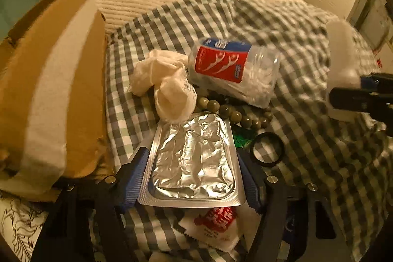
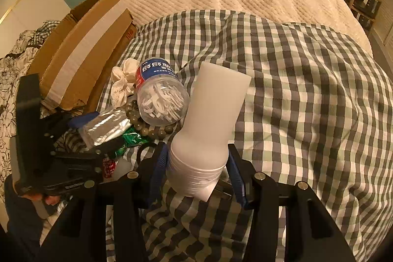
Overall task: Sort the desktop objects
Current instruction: 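Carry foil pack and white cylinder into the cardboard box and release both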
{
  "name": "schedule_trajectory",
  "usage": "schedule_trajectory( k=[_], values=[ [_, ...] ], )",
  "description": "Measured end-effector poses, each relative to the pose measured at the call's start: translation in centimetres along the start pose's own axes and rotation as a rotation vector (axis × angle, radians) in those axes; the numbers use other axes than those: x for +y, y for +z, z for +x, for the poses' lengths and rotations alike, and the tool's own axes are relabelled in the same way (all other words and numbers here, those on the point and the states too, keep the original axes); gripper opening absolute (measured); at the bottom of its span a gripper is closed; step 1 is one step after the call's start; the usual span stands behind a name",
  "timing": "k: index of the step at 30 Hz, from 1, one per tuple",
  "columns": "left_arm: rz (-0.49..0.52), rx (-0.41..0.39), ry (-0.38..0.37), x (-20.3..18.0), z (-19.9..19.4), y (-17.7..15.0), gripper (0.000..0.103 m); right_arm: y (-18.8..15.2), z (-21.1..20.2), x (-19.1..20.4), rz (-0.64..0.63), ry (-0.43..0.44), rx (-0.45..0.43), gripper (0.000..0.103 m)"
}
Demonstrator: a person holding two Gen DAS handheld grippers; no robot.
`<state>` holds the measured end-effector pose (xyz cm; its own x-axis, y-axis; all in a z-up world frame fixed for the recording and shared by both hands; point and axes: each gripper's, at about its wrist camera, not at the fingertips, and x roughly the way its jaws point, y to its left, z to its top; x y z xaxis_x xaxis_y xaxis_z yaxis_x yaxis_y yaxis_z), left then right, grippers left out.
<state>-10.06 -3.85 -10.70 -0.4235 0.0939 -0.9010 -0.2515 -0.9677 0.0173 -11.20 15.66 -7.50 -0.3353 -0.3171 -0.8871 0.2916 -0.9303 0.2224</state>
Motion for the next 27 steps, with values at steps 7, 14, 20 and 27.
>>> schedule_trajectory(
  k=[7, 14, 20, 27],
  values=[
    [-0.016, -0.112, -0.042, -0.6, -4.8, 0.1, 0.071, -0.2, -1.0, 0.6, -0.011, -0.008, -0.026, 0.047],
    [-0.079, -0.274, -0.052, 0.8, -9.7, 1.0, 0.071, -0.4, -3.9, 2.7, -0.055, 0.002, -0.107, 0.047],
    [-0.105, -0.363, 0.036, 2.8, -12.7, 2.3, 0.071, 0.4, -7.0, 6.9, -0.169, -0.028, -0.207, 0.047],
    [-0.136, -0.447, 0.219, 8.0, -15.2, 4.5, 0.071, 2.1, -9.6, 14.2, -0.351, -0.084, -0.28, 0.047]
  ],
)
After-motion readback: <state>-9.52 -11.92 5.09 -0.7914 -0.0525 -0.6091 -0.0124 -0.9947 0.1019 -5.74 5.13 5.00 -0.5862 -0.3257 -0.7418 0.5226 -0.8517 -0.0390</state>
